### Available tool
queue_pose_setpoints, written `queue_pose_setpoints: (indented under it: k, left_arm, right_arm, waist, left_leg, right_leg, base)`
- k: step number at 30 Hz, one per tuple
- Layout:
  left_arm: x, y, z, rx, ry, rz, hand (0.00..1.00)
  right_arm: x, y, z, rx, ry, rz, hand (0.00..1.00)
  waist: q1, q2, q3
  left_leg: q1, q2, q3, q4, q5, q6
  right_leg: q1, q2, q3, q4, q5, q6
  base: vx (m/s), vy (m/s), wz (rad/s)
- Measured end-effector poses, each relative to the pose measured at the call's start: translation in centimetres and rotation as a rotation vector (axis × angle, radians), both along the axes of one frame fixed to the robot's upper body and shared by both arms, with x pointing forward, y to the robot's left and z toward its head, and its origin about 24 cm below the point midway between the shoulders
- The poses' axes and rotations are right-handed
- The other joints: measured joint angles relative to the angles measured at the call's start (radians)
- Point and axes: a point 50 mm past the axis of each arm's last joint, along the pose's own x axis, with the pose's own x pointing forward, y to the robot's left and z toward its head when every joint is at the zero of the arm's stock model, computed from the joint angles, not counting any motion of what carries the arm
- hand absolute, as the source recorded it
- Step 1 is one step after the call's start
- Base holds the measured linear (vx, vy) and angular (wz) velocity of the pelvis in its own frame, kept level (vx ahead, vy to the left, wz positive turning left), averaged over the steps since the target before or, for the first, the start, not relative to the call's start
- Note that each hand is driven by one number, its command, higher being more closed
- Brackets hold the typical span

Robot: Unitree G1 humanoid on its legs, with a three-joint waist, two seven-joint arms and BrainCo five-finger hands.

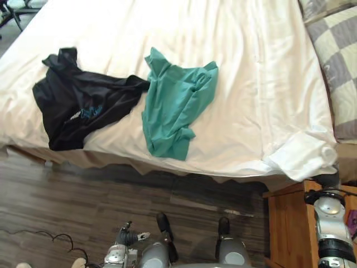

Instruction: Tidy the bed and pick cloth on bed and put in laundry

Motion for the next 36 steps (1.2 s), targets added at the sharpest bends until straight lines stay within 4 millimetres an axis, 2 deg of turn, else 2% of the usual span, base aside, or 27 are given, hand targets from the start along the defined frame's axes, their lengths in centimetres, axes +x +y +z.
queue_pose_setpoints:
  k: [4, 7, 11, 12, 15, 17, 20, 23, 24, 26, 27, 28, 30, 32, 33, 34, 36]
  left_arm:
    - [-0.9, 0.1, -0.4, -0.023, 0.024, 0.074, 0.00]
    - [-1.7, -0.1, -0.7, -0.033, 0.046, 0.095, 0.00]
    - [-2.6, -0.3, -1.1, -0.053, 0.074, 0.139, 0.00]
    - [-2.6, -0.3, -1.1, -0.053, 0.074, 0.140, 0.00]
    - [-2.8, -0.4, -1.2, -0.055, 0.083, 0.139, 0.00]
    - [-2.8, -0.5, -1.3, -0.057, 0.088, 0.131, 0.00]
    - [-2.8, -0.5, -1.3, -0.057, 0.090, 0.126, 0.00]
    - [-2.6, -0.6, -1.3, -0.052, 0.088, 0.102, 0.00]
    - [-2.5, -0.7, -1.2, -0.050, 0.084, 0.090, 0.00]
    - [-1.9, -0.8, -1.1, -0.053, 0.067, 0.088, 0.00]
    - [-1.8, -0.9, -1.1, -0.052, 0.066, 0.084, 0.00]
    - [-1.6, -1.3, -1.1, -0.054, 0.067, 0.063, 0.00]
    - [-1.6, -1.8, -1.2, -0.065, 0.061, 0.056, 0.00]
    - [-2.1, -2.6, -1.3, -0.076, 0.065, 0.018, 0.00]
    - [-2.1, -2.7, -1.4, -0.077, 0.066, 0.011, 0.00]
    - [-2.1, -3.0, -1.3, -0.086, 0.059, 0.004, 0.00]
    - [-1.8, -3.1, -1.2, -0.090, 0.045, -0.002, 0.00]
  right_arm:
    - [-1.6, -0.8, 0.0, 0.113, -0.129, -0.150, 0.00]
    - [-3.6, -2.1, 0.4, 0.189, -0.259, -0.322, 0.00]
    - [-5.6, -3.3, 2.1, 0.253, -0.501, -0.459, 0.00]
    - [-5.8, -3.5, 3.1, 0.251, -0.580, -0.470, 1.00]
    - [-5.2, -3.4, 5.3, 0.249, -0.750, -0.444, 1.00]
    - [-4.5, -3.1, 6.0, 0.252, -0.798, -0.419, 1.00]
    - [-2.4, -2.0, 6.7, 0.260, -0.794, -0.310, 1.00]
    - [2.1, -0.2, 9.0, 0.277, -0.806, -0.121, 1.00]
    - [3.0, -0.1, 9.7, 0.273, -0.809, -0.089, 1.00]
    - [6.0, 0.0, 12.6, 0.259, -0.835, -0.015, 1.00]
    - [6.6, -0.2, 13.5, 0.254, -0.843, -0.007, 1.00]
    - [7.8, -0.9, 15.9, 0.235, -0.860, 0.005, 1.00]
    - [8.7, -1.4, 18.6, 0.218, -0.890, 0.019, 1.00]
    - [10.1, -1.1, 22.3, 0.189, -0.908, 0.067, 1.00]
    - [10.3, -1.1, 22.6, 0.183, -0.904, 0.076, 1.00]
    - [10.4, -1.5, 22.9, 0.174, -0.885, 0.080, 1.00]
    - [10.5, -2.0, 21.8, 0.205, -0.848, 0.060, 1.00]
  waist:
    - [0.001, -0.001, -0.002]
    - [-0.002, -0.009, -0.008]
    - [-0.009, -0.024, -0.025]
    - [-0.011, -0.027, -0.032]
    - [-0.024, -0.033, -0.044]
    - [-0.026, -0.032, -0.052]
    - [-0.026, -0.031, -0.053]
    - [-0.022, -0.024, -0.046]
    - [-0.022, -0.019, -0.041]
    - [-0.010, 0.007, 0.004]
    - [-0.001, 0.017, 0.017]
    - [0.017, 0.046, 0.052]
    - [0.033, 0.083, 0.085]
    - [0.036, 0.143, 0.126]
    - [0.036, 0.152, 0.134]
    - [0.038, 0.175, 0.157]
    - [0.038, 0.188, 0.183]
  left_leg:
    - [0.005, 0.003, 0.003, 0.000, -0.006, 0.002]
    - [0.005, -0.006, 0.009, 0.000, -0.011, 0.008]
    - [0.008, -0.004, 0.011, -0.001, -0.011, 0.008]
    - [0.009, 0.000, 0.011, -0.001, -0.010, 0.008]
    - [0.010, 0.007, 0.005, -0.001, -0.009, 0.007]
    - [0.010, 0.007, 0.000, -0.001, -0.009, 0.007]
    - [0.006, 0.006, -0.006, -0.001, -0.012, 0.003]
    - [-0.019, 0.002, -0.023, -0.001, -0.008, 0.000]
    - [-0.031, 0.001, -0.032, -0.001, -0.005, 0.000]
    - [-0.074, -0.003, -0.059, -0.001, 0.007, -0.002]
    - [-0.084, -0.003, -0.061, -0.001, 0.010, 0.001]
    - [-0.109, -0.005, -0.062, -0.001, 0.013, 0.002]
    - [-0.135, -0.012, -0.062, -0.001, 0.013, 0.001]
    - [-0.184, -0.025, -0.053, -0.001, 0.015, -0.001]
    - [-0.193, -0.029, -0.052, -0.001, 0.017, -0.001]
    - [-0.208, -0.034, -0.051, -0.001, 0.038, 0.001]
    - [-0.229, -0.041, -0.042, -0.001, 0.043, 0.008]
  right_leg:
    - [0.015, 0.006, 0.021, -0.026, 0.002, 0.003]
    - [0.021, -0.004, 0.025, -0.044, 0.025, 0.009]
    - [0.031, -0.001, 0.027, -0.065, 0.046, 0.006]
    - [0.031, 0.003, 0.027, -0.065, 0.047, 0.004]
    - [0.034, 0.011, 0.025, -0.068, 0.049, 0.001]
    - [0.036, 0.012, 0.024, -0.073, 0.052, -0.001]
    - [0.038, 0.011, 0.022, -0.078, 0.056, -0.001]
    - [0.021, 0.009, 0.013, -0.077, 0.062, -0.008]
    - [0.013, 0.008, 0.006, -0.075, 0.063, -0.009]
    - [-0.020, 0.006, -0.012, -0.061, 0.066, -0.012]
    - [-0.031, 0.006, -0.012, -0.054, 0.066, -0.013]
    - [-0.058, 0.003, -0.013, -0.045, 0.069, -0.009]
    - [-0.084, -0.004, -0.017, -0.040, 0.075, -0.004]
    - [-0.138, -0.019, -0.007, -0.041, 0.091, 0.008]
    - [-0.147, -0.022, -0.005, -0.043, 0.096, 0.010]
    - [-0.162, -0.027, -0.001, -0.047, 0.108, 0.012]
    - [-0.184, -0.035, 0.006, -0.047, 0.116, 0.020]
  base:
    - [0.02, -0.010, -0.02]
    - [0.08, -0.008, -0.05]
    - [0.08, -0.024, -0.05]
    - [0.04, -0.029, -0.05]
    - [0.01, -0.009, -0.01]
    - [0.00, 0.000, 0.00]
    - [-0.04, 0.014, 0.04]
    - [-0.07, 0.035, 0.12]
    - [-0.08, 0.045, 0.31]
    - [-0.10, 0.057, 0.31]
    - [-0.12, 0.052, 0.20]
    - [-0.08, 0.028, 0.12]
    - [-0.09, 0.040, 0.12]
    - [-0.06, 0.042, 0.00]
    - [-0.02, 0.037, -0.08]
    - [0.00, 0.027, -0.06]
    - [0.04, 0.028, -0.07]
